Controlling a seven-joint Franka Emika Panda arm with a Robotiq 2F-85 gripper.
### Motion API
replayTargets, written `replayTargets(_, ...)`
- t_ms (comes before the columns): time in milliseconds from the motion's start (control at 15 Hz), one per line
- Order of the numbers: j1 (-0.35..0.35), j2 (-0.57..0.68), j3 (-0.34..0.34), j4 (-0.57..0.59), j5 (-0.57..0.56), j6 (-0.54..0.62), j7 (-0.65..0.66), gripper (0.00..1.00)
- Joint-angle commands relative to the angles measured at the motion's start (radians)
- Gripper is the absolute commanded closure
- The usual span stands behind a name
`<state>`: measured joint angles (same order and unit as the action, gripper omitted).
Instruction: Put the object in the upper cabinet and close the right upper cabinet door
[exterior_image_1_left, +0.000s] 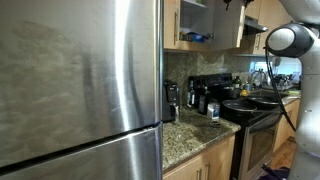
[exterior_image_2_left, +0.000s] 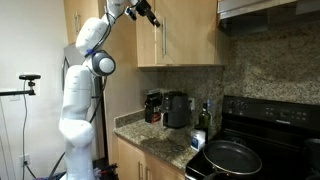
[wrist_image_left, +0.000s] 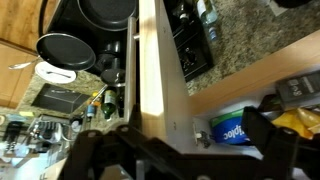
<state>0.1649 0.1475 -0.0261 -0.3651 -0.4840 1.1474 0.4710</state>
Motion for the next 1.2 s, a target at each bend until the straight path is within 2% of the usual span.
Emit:
replayTargets(0, -0.104, -0.005, 0.003, 0.0, 0.249, 0.069, -0.064, 0.0)
replayTargets(200, -0.167, 0.017, 0.017, 0.0, 0.485, 0.09, -0.033, 0.0)
replayTargets(400, -0.18, 0.064, 0.049, -0.004, 0.671, 0.111, 0.015, 0.0)
replayTargets(533, -0.151, 0.101, 0.061, 0.014, 0.694, 0.106, 0.07, 0.0)
replayTargets(733, -0.146, 0.079, 0.08, -0.004, 0.723, 0.135, 0.156, 0.0)
replayTargets(1000, -0.157, -0.017, 0.072, 0.006, 0.721, 0.195, 0.362, 0.0)
replayTargets(1133, -0.168, -0.079, 0.062, 0.01, 0.719, 0.185, 0.455, 0.0)
